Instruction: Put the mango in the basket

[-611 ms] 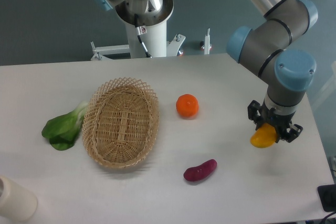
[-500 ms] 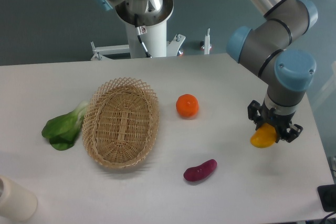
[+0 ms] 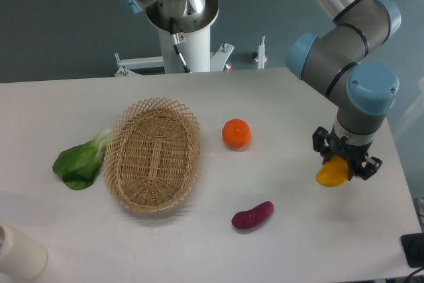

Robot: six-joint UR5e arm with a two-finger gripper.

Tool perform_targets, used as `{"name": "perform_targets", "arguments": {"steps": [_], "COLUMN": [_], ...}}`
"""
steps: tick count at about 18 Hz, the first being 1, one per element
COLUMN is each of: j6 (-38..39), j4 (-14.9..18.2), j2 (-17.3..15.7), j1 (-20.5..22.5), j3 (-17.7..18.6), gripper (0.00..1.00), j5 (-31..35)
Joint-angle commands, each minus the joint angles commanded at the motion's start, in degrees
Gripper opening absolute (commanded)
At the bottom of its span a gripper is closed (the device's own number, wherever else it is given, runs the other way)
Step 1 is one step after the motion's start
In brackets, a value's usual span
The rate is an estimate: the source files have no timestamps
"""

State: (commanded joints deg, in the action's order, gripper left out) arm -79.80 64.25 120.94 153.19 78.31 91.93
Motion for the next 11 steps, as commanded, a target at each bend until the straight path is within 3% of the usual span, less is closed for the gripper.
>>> {"name": "perform_targets", "arguments": {"steps": [11], "j6": [0.0], "j4": [0.0], "j2": [-0.4], "j1": [-0.1], "j3": [1.8], "gripper": [0.37], "j5": [0.0]}}
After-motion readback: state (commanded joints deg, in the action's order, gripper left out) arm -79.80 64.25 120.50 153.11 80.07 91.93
